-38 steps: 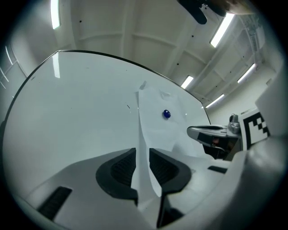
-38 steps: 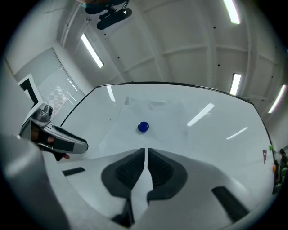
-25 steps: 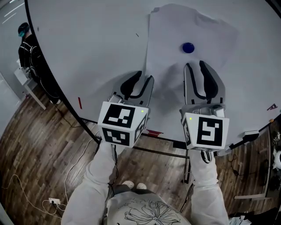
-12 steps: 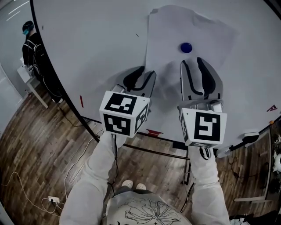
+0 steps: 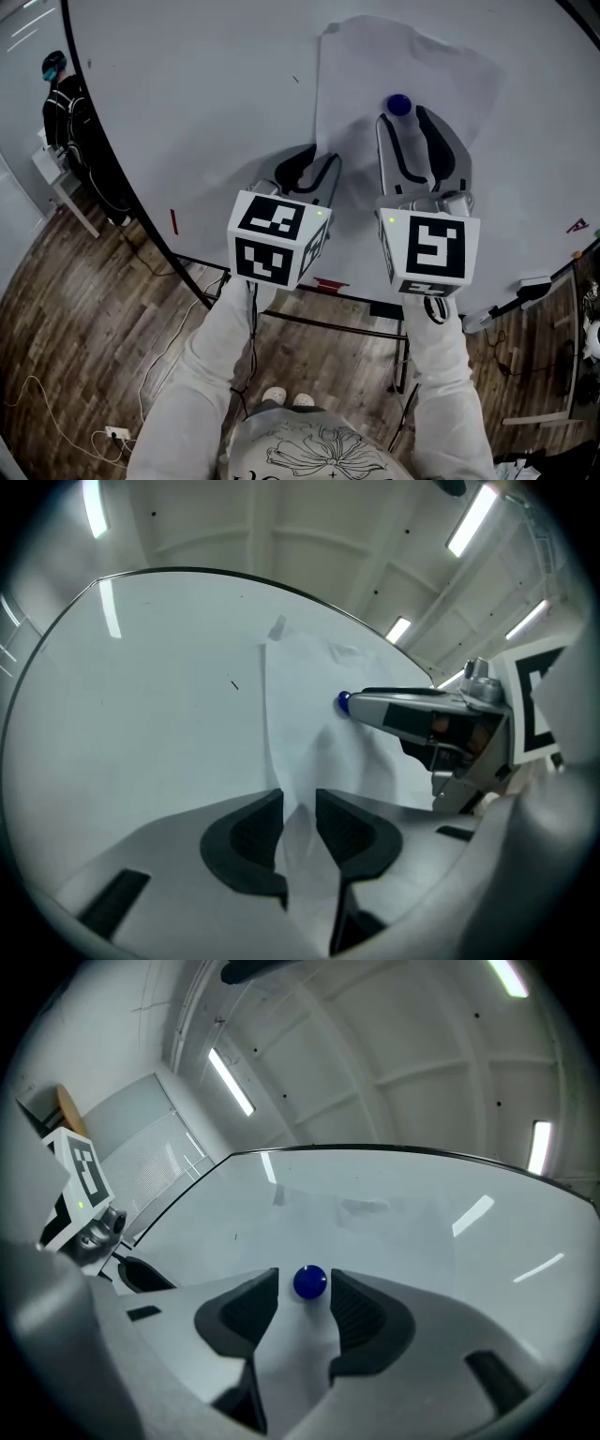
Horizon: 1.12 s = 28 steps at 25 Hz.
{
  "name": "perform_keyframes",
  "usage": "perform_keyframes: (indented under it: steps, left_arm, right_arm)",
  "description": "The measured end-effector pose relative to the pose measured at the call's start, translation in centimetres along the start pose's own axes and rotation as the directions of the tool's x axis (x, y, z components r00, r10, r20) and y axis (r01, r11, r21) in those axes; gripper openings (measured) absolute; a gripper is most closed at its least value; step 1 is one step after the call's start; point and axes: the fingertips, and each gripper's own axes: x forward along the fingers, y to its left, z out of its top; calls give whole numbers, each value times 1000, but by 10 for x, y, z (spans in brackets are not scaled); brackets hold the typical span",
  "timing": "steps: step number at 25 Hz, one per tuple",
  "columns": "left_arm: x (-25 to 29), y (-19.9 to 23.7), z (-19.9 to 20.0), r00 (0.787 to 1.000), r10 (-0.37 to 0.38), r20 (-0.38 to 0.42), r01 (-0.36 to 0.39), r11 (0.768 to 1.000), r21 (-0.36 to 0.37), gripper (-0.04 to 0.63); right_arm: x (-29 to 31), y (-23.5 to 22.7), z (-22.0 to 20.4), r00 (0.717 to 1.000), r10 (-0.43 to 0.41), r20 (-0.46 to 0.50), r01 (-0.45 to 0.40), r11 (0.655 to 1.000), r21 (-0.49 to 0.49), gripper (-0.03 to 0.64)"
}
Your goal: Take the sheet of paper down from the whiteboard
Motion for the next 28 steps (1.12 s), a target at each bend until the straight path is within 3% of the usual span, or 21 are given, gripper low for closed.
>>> perform_keyframes:
  steps: [6, 11, 17, 28]
  left_arm:
    - [1, 9, 2, 1000, 23, 9, -23, 1000, -17, 34]
    - [2, 5, 1, 1000, 25, -1, -25, 999, 31, 20]
    - [0, 5, 0, 1000, -4, 10, 4, 1000, -9, 6]
    - [-9, 16, 10, 999, 20, 28, -19, 999, -48, 5]
  right_arm:
    - [10, -2, -2, 999, -35, -38, 34, 999, -41, 160]
    - [13, -6, -3, 996, -76, -52, 73, 995, -61, 132]
    - [15, -4, -3, 992, -112, -61, 103, 986, -133, 121]
    - [13, -4, -3, 995, -74, -59, 70, 995, -67, 117]
